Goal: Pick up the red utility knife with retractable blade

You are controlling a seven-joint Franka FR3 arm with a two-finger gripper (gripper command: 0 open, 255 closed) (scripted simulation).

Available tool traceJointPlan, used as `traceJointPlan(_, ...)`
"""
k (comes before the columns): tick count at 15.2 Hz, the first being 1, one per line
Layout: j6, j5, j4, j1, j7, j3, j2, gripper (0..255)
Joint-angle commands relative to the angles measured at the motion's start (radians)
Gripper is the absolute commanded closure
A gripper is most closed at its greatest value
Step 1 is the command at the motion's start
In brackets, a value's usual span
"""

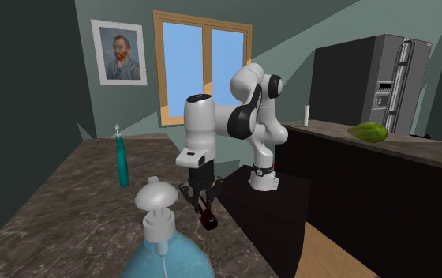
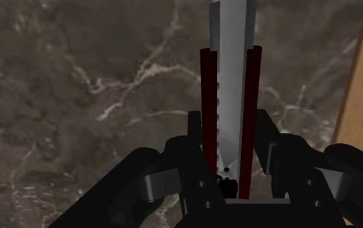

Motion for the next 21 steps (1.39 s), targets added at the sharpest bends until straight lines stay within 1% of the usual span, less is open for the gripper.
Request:
traceJointPlan(1, -0.011, 0.001, -0.011, 0.003, 0.001, 0.003, 0.003, 255)
traceJointPlan(6, -0.024, 0.002, 0.013, 0.001, 0.000, 0.003, 0.015, 255)
traceJointPlan(7, -0.016, 0.002, -0.002, 0.002, -0.001, 0.003, 0.007, 255)
traceJointPlan(21, -0.185, -0.005, 0.120, 0.002, 0.004, 0.000, -0.041, 255)
